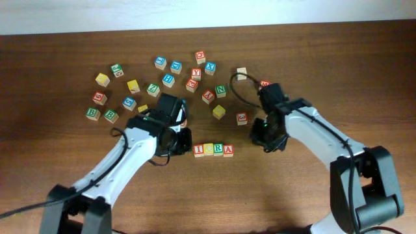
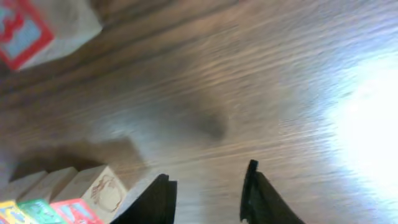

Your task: Spell out ICRA

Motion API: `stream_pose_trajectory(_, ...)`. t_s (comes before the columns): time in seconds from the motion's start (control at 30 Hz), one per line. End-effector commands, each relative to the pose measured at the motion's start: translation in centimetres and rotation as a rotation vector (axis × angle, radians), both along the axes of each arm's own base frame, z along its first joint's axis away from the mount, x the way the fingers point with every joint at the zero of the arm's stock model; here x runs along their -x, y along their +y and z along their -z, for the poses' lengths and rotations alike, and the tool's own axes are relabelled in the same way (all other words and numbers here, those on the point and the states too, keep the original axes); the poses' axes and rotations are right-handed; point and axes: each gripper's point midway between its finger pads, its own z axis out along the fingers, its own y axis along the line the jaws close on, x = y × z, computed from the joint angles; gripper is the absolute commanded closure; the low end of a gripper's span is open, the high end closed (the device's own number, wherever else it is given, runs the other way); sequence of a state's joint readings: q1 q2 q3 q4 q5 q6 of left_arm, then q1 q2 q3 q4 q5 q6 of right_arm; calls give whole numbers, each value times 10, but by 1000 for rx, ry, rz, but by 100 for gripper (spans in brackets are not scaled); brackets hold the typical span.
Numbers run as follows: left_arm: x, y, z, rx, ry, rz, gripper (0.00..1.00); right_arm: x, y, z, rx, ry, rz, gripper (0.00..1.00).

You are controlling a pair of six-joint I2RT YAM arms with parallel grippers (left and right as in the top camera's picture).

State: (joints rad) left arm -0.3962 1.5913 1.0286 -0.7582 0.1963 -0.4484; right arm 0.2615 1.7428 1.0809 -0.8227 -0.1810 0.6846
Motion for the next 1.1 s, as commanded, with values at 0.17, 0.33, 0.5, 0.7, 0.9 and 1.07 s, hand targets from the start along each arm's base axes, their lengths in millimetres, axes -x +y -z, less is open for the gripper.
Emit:
stream_pose_trajectory(0.17,-52,-16,-25,115,-180,-191,100,-10,-12,-10,-9,-39,-13,37)
stream_pose_trajectory(0.33,-57,-54,-16,158,-216,-132,100,-11,-15,-9,9,-43,-11,19)
stream_pose_trajectory(0.5,-56,-73,8,138,-206,-91,100,-11,-15,-9,9,-46,-11,19)
stream_pose_trajectory(0.7,-48,-78,16,121,-181,-69,100,-12,-14,-9,7,-50,-11,18)
stream_pose_trajectory(0.9,-39,-71,23,49,-166,-69,100,-11,-15,-8,8,-48,-11,18)
stream_pose_trajectory(1.07,-41,-60,25,-8,-183,-89,100,-11,-15,-8,8,-47,-11,18)
